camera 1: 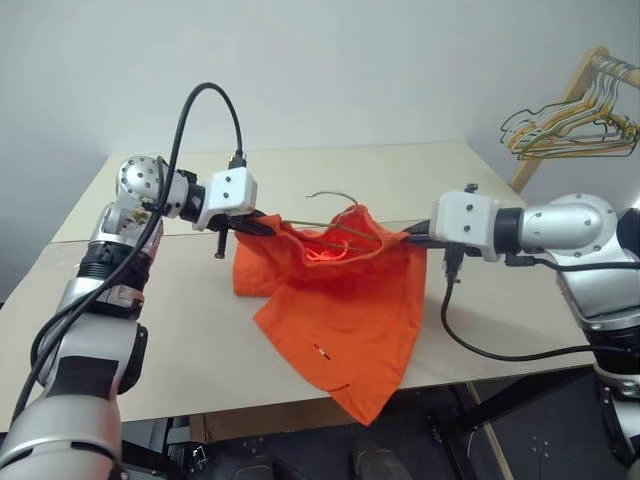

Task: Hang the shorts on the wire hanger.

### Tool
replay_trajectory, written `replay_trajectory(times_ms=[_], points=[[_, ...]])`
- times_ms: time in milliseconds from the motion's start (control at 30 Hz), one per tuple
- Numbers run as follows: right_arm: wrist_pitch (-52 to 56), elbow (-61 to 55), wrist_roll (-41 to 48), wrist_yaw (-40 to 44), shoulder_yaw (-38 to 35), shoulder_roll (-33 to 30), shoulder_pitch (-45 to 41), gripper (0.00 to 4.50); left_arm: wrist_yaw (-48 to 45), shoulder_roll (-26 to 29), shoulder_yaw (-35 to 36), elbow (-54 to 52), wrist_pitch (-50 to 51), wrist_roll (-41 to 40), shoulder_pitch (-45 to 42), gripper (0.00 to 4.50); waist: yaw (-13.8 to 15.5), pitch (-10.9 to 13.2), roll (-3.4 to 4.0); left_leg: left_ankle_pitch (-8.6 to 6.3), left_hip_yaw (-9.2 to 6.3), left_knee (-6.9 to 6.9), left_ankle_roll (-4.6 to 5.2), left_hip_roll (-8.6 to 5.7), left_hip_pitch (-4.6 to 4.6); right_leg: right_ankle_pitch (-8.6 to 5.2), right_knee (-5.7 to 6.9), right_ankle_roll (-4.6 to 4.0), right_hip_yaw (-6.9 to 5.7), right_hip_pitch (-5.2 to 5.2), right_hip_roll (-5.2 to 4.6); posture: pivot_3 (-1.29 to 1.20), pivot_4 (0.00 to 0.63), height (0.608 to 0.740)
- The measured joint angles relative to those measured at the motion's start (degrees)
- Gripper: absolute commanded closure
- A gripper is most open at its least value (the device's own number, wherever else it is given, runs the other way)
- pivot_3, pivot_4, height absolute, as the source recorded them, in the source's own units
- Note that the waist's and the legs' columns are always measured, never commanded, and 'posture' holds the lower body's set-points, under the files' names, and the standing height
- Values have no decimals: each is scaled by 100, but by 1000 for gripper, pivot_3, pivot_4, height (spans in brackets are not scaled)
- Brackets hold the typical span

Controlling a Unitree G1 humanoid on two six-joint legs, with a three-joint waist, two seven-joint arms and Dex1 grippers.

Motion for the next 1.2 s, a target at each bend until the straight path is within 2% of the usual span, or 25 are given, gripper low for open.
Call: replay_trajectory(times_ms=[67,233,433,767,867,1000,1033,1200], points=[[-37,30,-44,32,38,-6,22,2432,-8,1,44,-44,33,-25,5,4500,-11,0,0,0,0,0,0,0,1,0,1,0,0,0,0,-128,0,740],[136,320,-43,11,112,255,20,2432,-143,11,121,-190,35,-87,126,4500,-32,0,0,0,0,-1,0,1,5,0,3,-1,1,1,2,-127,0,740],[833,609,404,-2,84,665,-18,2432,-285,18,141,-288,26,-99,216,4500,-23,0,0,0,-2,0,0,0,3,0,4,-1,0,4,0,-124,0,740],[1656,635,824,-37,62,878,-58,2432,-288,-67,225,-291,-51,-114,216,4500,-32,0,0,0,-2,0,0,0,4,0,7,-1,0,3,0,-126,0,740],[1866,635,898,-96,61,930,-68,3008,-296,-74,273,-288,-59,-121,216,4500,-29,0,0,0,-2,0,0,0,3,0,11,-1,0,3,-1,-126,0,740],[2054,632,1040,-98,61,971,-73,4416,-286,-77,309,-256,-141,-116,216,4500,-29,0,0,0,-2,0,0,0,3,0,10,-1,0,3,0,-128,0,740],[2056,610,1046,-92,61,970,-73,4465,-270,-84,330,-211,-172,-114,216,4500,-31,0,0,0,-2,0,0,0,3,0,10,-1,0,3,0,-128,0,740],[2068,566,1043,-152,61,970,-72,4500,-128,-194,411,227,-202,-114,202,3026,-31,0,0,0,-2,1,0,0,4,0,10,-1,0,3,-1,-133,0,740]])
